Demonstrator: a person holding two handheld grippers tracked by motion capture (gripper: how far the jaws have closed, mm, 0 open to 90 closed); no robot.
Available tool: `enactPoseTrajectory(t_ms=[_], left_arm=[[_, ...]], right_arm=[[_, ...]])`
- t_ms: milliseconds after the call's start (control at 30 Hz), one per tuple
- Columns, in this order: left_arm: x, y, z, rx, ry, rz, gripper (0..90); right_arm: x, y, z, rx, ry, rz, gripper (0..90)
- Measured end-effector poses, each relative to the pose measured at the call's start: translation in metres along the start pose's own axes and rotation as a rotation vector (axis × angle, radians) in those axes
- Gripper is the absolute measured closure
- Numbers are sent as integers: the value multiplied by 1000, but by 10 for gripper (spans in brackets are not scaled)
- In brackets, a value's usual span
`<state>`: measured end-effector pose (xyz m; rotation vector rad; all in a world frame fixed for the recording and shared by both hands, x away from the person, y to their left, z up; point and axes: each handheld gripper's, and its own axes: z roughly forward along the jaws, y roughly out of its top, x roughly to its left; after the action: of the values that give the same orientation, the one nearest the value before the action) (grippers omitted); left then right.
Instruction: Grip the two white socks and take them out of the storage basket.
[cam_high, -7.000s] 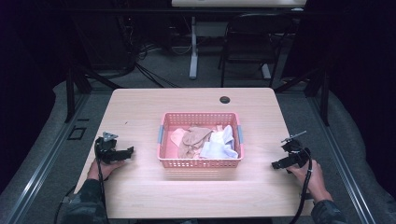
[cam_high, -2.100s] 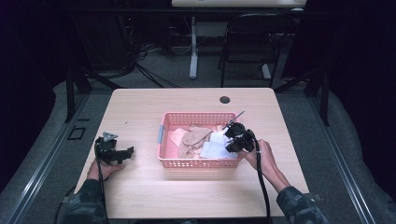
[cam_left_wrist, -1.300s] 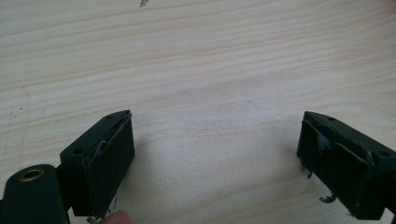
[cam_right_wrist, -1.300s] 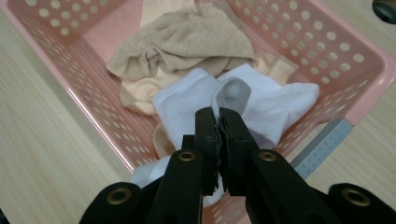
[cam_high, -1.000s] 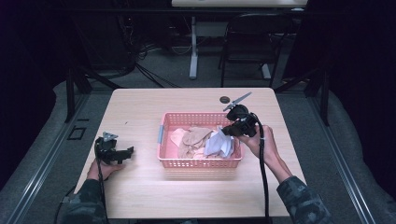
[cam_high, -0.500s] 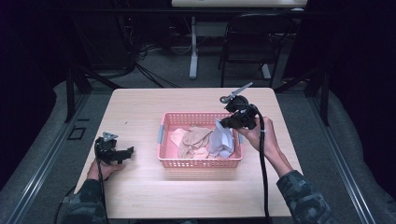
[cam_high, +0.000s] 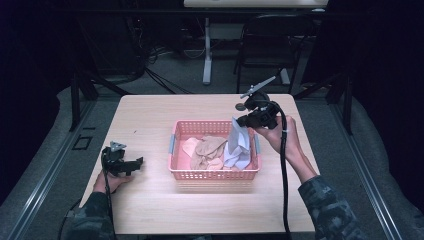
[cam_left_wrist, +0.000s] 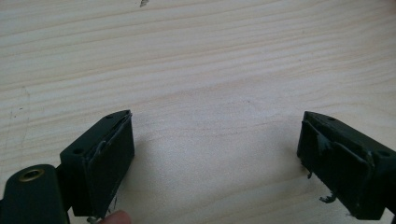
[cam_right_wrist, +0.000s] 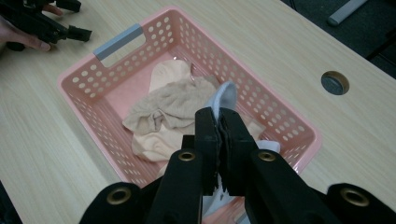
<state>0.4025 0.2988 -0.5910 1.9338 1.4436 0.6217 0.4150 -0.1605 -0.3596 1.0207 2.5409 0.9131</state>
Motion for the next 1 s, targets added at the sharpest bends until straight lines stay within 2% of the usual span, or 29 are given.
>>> enactPoseTrajectory(t_ms=[500, 800, 1000], left_arm=[[0, 0, 0, 0, 0, 0, 107], [0, 0, 0, -1, 0, 1, 107], [0, 0, 0, 0, 0, 0, 107]], right_arm=[[-10, 10, -24, -43, -35, 14, 868], [-20, 6, -42, -63, -62, 29, 868], [-32, -2, -56, -81, -85, 60, 868]])
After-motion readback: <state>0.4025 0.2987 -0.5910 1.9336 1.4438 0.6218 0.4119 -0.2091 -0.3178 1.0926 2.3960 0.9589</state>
